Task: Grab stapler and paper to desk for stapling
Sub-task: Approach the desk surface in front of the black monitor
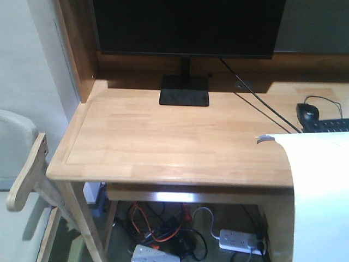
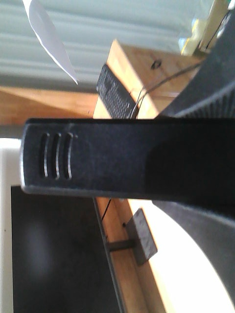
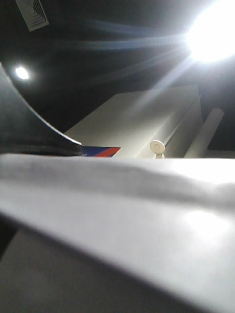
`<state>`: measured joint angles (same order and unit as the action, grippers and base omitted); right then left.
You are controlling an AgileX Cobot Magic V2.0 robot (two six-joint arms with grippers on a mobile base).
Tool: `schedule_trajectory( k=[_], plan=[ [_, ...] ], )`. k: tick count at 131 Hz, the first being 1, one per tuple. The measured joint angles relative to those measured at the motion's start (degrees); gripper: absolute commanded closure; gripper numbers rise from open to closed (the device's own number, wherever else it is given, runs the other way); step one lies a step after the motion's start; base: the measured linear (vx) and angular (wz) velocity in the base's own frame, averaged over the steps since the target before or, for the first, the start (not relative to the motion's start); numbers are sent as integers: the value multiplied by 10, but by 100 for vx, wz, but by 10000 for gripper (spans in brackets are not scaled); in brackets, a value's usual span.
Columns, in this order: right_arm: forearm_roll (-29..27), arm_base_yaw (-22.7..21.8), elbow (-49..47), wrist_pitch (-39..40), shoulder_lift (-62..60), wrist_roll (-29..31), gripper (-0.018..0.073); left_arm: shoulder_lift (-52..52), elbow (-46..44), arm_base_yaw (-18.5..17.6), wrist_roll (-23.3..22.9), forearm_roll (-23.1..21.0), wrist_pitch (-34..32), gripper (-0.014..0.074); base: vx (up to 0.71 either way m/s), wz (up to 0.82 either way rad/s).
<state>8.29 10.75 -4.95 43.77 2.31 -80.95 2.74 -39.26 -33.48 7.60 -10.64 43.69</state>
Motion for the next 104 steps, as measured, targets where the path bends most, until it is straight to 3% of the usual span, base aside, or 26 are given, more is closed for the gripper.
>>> schedule_trajectory(
  k=[104],
  plan=[
    [0, 0, 0, -1, 0, 0, 566, 0, 0, 0, 0, 0, 0, 603, 28, 1]
  ],
)
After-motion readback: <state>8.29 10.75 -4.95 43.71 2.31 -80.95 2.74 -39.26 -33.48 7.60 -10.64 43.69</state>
